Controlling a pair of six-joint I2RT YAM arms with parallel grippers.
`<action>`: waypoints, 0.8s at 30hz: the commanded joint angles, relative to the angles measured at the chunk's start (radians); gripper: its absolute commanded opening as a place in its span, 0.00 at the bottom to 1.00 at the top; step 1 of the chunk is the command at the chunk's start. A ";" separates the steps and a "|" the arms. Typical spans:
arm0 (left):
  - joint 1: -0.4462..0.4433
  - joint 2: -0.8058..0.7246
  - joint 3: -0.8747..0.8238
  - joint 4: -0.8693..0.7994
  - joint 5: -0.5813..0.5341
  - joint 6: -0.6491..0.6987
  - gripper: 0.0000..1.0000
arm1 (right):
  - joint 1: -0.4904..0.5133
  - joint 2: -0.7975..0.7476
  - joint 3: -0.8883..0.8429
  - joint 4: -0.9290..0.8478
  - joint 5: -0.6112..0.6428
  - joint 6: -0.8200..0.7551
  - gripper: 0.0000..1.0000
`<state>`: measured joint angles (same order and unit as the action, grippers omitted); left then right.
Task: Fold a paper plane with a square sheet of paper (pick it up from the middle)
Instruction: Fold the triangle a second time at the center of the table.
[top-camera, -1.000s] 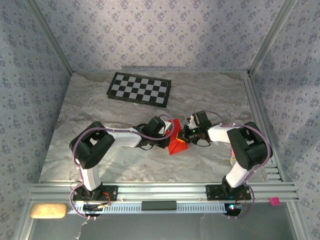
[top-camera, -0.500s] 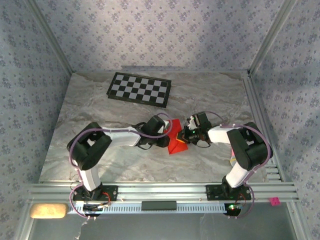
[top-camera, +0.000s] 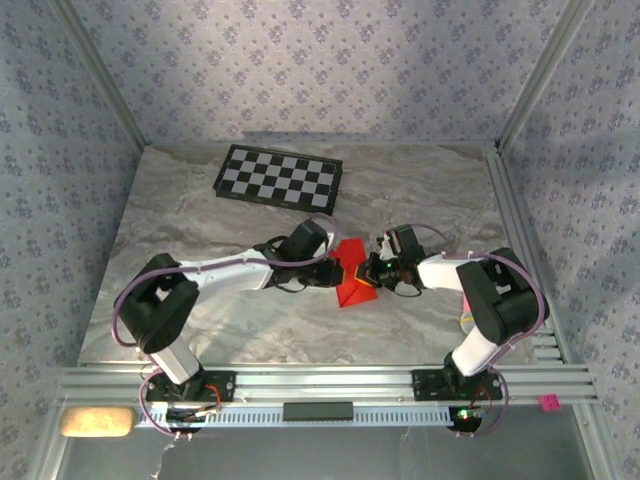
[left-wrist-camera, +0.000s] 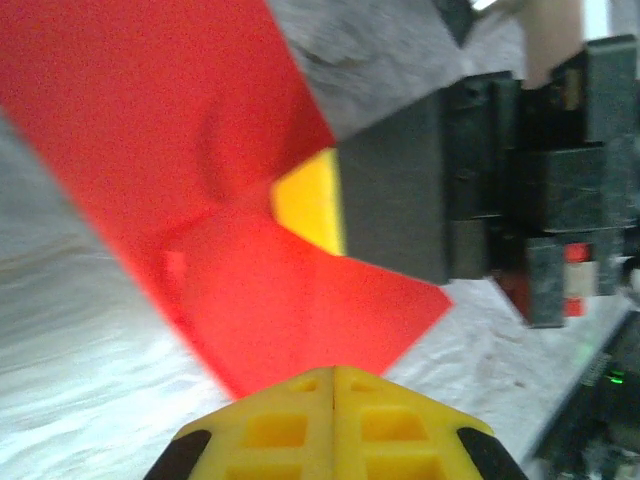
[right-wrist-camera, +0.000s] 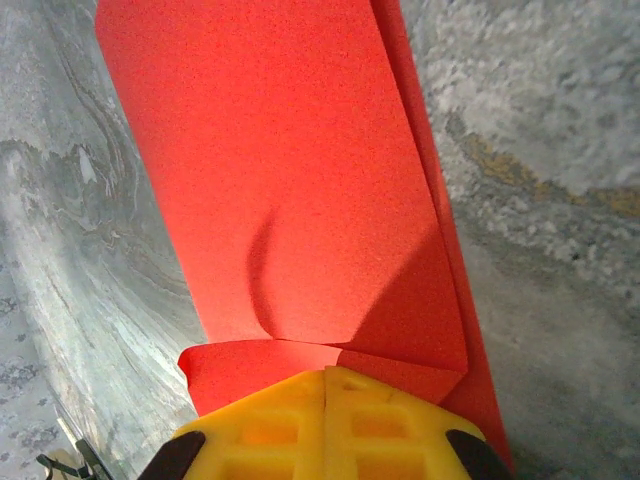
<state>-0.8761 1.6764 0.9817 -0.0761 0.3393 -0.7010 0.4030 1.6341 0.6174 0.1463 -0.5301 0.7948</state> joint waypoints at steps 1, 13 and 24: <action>-0.025 0.071 0.051 0.053 0.126 -0.042 0.04 | 0.000 0.011 -0.036 -0.083 0.083 0.010 0.00; -0.036 0.194 0.102 0.067 0.150 -0.052 0.04 | -0.001 0.013 -0.041 -0.072 0.076 0.015 0.00; -0.041 0.236 0.107 0.005 0.115 -0.013 0.04 | -0.001 0.024 -0.044 -0.069 0.078 0.014 0.00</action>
<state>-0.9062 1.8893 1.0718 -0.0395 0.4583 -0.7418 0.4030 1.6299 0.6064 0.1619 -0.5270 0.8013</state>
